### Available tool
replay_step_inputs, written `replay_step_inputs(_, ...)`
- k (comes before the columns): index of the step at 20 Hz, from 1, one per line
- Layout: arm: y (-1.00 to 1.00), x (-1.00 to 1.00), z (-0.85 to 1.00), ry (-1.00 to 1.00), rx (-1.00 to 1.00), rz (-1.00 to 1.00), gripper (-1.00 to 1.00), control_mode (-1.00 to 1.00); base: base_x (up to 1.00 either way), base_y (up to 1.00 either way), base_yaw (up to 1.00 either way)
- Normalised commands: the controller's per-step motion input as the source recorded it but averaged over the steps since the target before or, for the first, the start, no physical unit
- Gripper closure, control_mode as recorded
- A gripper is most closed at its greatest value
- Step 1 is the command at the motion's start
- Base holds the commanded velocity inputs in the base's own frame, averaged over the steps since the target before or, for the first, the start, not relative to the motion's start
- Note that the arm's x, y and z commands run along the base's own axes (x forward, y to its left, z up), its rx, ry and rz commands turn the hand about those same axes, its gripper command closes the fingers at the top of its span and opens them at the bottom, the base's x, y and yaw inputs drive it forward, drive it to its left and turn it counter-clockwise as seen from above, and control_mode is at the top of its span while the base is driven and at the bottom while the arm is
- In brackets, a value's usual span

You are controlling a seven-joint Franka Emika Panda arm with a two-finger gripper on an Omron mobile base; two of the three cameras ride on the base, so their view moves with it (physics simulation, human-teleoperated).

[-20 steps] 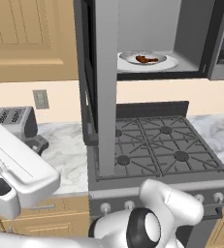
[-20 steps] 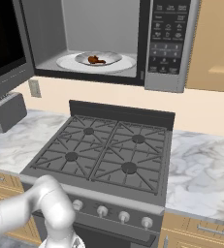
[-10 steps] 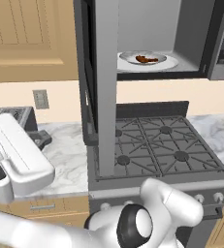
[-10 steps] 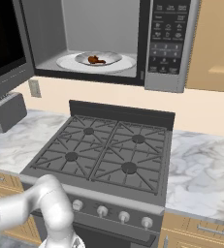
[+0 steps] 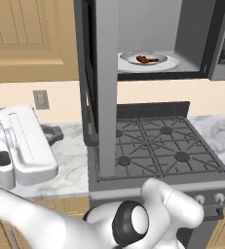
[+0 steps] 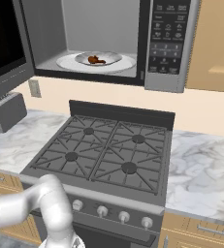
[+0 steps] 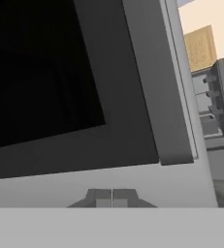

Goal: Transport the chicken drumstick from the fridge to the microwave and turn on the microwave.

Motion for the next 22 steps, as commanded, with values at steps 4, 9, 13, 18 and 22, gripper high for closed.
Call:
replay_step_inputs(4, -0.53, 0.0, 0.0, 0.0, 0.02, -0.1, 1.0, -1.0, 0.0, 0.0, 0.0)
replay_step_inputs(9, -0.61, 0.0, 0.0, 0.01, 0.0, -0.09, 1.0, -1.0, 0.0, 0.0, 0.0)
replay_step_inputs(13, -0.48, -0.02, 0.0, 0.0, 0.0, -0.08, 1.0, -1.0, 0.0, 0.0, 0.0)
replay_step_inputs(18, -0.56, -0.11, 0.0, 0.0, 0.0, -0.02, 1.0, -1.0, 0.0, 0.0, 0.0)
replay_step_inputs(22, -0.73, -0.21, 0.03, 0.0, 0.0, 0.0, 1.0, -1.0, 0.0, 0.0, 0.0)
